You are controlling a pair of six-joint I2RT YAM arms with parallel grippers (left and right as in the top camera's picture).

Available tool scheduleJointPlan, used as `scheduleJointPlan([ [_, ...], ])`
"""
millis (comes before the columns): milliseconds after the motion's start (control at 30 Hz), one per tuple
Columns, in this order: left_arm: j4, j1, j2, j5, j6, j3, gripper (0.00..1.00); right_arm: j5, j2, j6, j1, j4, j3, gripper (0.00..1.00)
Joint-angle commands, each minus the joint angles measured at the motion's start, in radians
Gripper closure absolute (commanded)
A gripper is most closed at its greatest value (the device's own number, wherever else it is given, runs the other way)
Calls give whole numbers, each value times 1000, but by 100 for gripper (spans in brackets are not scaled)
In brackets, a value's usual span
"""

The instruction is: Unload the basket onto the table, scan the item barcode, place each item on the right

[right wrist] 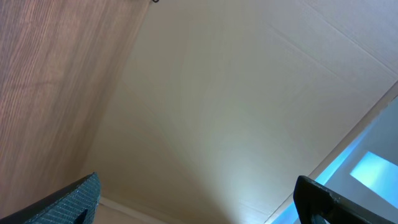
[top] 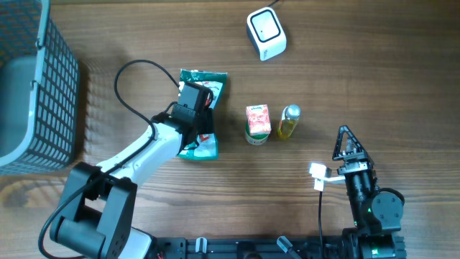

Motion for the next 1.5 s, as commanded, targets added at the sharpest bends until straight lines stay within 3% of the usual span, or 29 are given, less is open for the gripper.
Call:
scheduleJointPlan([
  [0, 25, -5, 0, -14, 13, 2, 21, -13, 1, -42, 3, 2, 0, 0],
  [33, 26, -5, 0, -14, 40, 6, 4, -13, 1, -42, 3, 2, 0, 0],
  [67, 13, -5, -2, -14, 60, 14, 0, -13, 1, -42, 3, 2, 0, 0],
  [333, -189, -8, -34, -6, 95, 136, 0, -13, 1, -42, 3, 2, 0, 0],
  [667, -228, 28, -42, -18, 142, 195, 1, -13, 1, -42, 3, 2, 0, 0],
  [733, -237, 65, -39, -18, 142, 193, 11, -13, 1, -42, 3, 2, 0, 0],
  [800, -254, 106, -27, -18, 142, 191, 39, -13, 1, -42, 3, 2, 0, 0],
  [900, -259, 148, 2, 3, 142, 187, 56, -13, 1, -42, 3, 2, 0, 0],
  [967, -259, 171, 26, 72, 142, 187, 90, -13, 1, -42, 3, 2, 0, 0],
  [1000, -257, 181, 33, 101, 142, 187, 96, -13, 1, -42, 3, 2, 0, 0],
  [1233, -253, 204, 32, 212, 142, 212, 96, -13, 1, -42, 3, 2, 0, 0],
  [1467, -296, 185, 113, 164, 142, 175, 96, -13, 1, -42, 3, 2, 0, 0],
])
